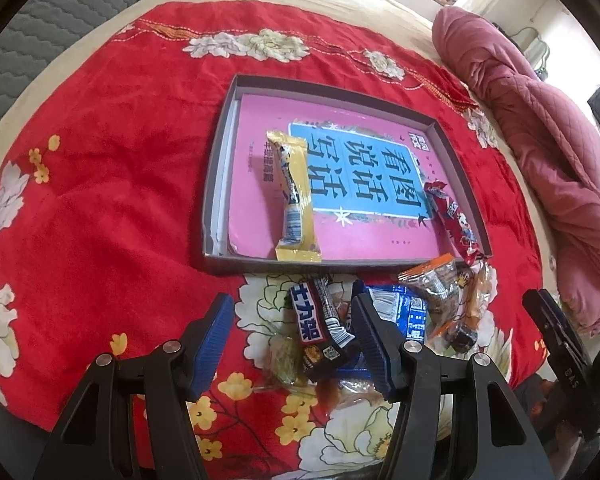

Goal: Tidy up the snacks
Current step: 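Move both open grippers back over the snack pile beside the tray, then grasp the dark Snickers bar with the left gripper while the right grasps the tan snack packet, then lift the Snickers bar toward the tray with the left gripper while the right lifts the tan packet, then lower the Snickers into the tray and open the left gripper while the right releases the tan packet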

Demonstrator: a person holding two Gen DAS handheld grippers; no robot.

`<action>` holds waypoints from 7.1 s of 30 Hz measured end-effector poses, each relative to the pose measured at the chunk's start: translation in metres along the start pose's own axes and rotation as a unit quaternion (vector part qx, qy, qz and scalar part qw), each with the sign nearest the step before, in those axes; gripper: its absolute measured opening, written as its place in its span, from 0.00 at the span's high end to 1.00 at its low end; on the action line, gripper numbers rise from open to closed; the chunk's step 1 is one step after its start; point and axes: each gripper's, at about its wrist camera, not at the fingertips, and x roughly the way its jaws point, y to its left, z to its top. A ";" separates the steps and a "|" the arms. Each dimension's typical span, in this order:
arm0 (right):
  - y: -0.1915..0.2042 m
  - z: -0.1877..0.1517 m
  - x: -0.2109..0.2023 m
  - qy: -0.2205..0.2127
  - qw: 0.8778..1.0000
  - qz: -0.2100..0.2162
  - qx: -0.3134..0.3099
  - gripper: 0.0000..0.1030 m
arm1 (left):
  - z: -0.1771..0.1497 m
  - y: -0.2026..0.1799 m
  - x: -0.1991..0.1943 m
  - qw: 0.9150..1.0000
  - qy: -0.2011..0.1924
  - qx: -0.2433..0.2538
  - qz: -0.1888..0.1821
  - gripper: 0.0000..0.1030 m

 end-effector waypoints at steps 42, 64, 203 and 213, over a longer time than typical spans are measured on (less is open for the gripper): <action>-0.002 -0.023 0.074 0.094 0.994 0.036 0.032 0.44 | 0.006 0.017 0.069 0.989 0.073 -0.086 -0.098 0.41; 0.003 -0.022 0.081 0.090 0.994 0.058 0.017 0.76 | 0.004 0.028 0.081 0.976 0.097 -0.146 -0.133 0.64; 0.004 0.052 0.100 -0.036 0.989 0.142 0.009 0.78 | 0.069 -0.064 0.052 0.998 -0.033 -0.040 -0.038 0.70; -0.004 0.048 0.113 -0.014 0.989 0.146 0.027 0.78 | 0.069 -0.067 0.065 0.998 -0.028 -0.035 -0.032 0.70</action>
